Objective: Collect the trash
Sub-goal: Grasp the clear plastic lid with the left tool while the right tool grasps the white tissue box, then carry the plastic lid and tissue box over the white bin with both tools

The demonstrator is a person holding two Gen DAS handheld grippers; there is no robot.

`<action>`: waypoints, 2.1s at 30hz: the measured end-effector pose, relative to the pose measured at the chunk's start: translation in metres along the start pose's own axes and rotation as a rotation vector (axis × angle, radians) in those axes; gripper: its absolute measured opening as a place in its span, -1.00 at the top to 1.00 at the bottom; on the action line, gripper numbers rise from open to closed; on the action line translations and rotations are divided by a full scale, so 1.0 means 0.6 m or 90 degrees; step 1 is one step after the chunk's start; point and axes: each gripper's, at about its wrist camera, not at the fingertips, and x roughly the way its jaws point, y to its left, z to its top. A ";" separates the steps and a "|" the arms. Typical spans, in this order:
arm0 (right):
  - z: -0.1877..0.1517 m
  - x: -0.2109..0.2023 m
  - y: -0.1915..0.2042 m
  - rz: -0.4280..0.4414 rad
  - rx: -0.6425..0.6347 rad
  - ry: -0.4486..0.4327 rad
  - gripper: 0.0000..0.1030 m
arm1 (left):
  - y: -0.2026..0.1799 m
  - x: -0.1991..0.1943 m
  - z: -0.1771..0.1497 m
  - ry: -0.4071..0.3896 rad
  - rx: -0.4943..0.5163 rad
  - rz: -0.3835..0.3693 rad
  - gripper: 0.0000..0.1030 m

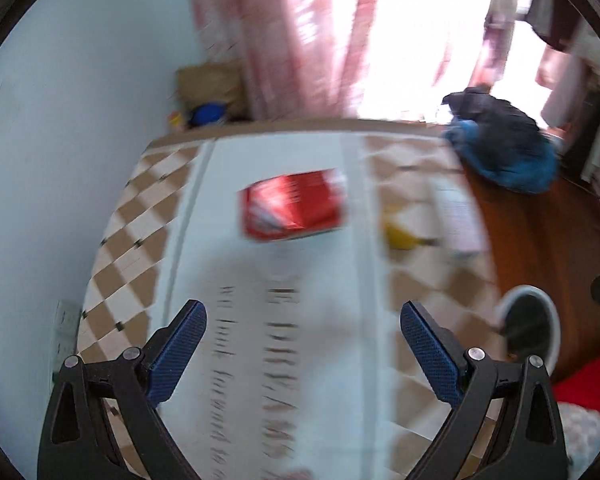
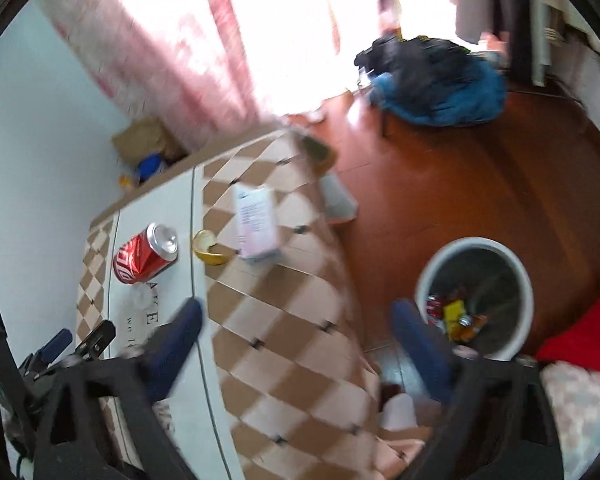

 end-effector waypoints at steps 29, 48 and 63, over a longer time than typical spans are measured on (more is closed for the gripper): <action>0.098 0.279 0.096 -0.084 -0.082 0.143 0.02 | 0.011 0.181 0.032 0.086 0.025 -0.035 0.30; 0.009 -0.064 0.000 0.029 -0.006 -0.048 0.02 | -0.053 -0.106 0.010 -0.091 0.085 -0.093 0.30; -0.056 -0.263 -0.332 -0.042 0.131 -0.131 0.02 | -0.371 -0.250 -0.020 -0.133 0.236 -0.256 0.30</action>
